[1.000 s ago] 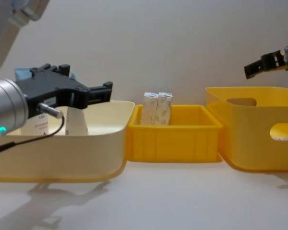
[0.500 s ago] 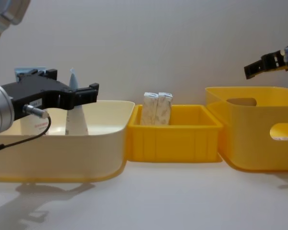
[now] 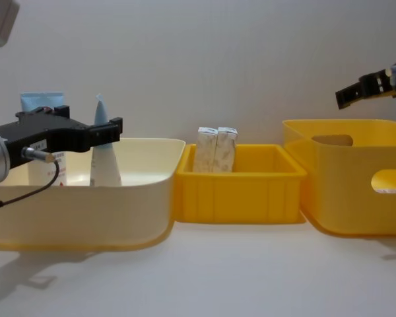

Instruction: Bimanual collaborative sorting of washing and personal care products

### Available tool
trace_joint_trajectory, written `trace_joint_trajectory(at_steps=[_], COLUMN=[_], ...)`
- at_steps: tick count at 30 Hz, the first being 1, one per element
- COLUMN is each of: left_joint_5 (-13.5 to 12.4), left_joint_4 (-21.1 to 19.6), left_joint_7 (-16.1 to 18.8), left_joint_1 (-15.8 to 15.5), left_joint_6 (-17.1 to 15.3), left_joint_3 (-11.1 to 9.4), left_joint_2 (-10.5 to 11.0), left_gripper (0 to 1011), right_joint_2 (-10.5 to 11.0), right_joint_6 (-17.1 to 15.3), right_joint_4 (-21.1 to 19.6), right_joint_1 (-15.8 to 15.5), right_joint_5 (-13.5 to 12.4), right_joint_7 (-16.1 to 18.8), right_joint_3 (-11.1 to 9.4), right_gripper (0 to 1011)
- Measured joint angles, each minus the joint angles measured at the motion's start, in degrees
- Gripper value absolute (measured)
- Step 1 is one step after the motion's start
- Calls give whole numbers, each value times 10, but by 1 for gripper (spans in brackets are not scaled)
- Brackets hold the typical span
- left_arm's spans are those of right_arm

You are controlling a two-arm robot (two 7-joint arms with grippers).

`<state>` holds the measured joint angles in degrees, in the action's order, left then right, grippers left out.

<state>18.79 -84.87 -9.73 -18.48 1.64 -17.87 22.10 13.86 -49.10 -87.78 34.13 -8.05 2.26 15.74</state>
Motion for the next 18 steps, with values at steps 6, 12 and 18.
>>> trace_joint_trajectory(at_steps=[6,12,18], left_joint_5=[7,9,8], left_joint_4=[28,60,84], left_joint_7=[-20,-43,-58], left_joint_1=[-17,-41,-59], left_joint_6=[3,5,6], left_joint_3=[1,-1,-6], left_joint_2=[-3,-8,-13], left_gripper=[1003,1004,1003], right_joint_2=[0,0,0], right_joint_6=[0,0,0], right_joint_4=[0,0,0], right_joint_1=[0,0,0], right_joint_5=[0,0,0], right_joint_7=[0,0,0], right_joint_3=[0,0,0], right_gripper=[1001,1001,1001])
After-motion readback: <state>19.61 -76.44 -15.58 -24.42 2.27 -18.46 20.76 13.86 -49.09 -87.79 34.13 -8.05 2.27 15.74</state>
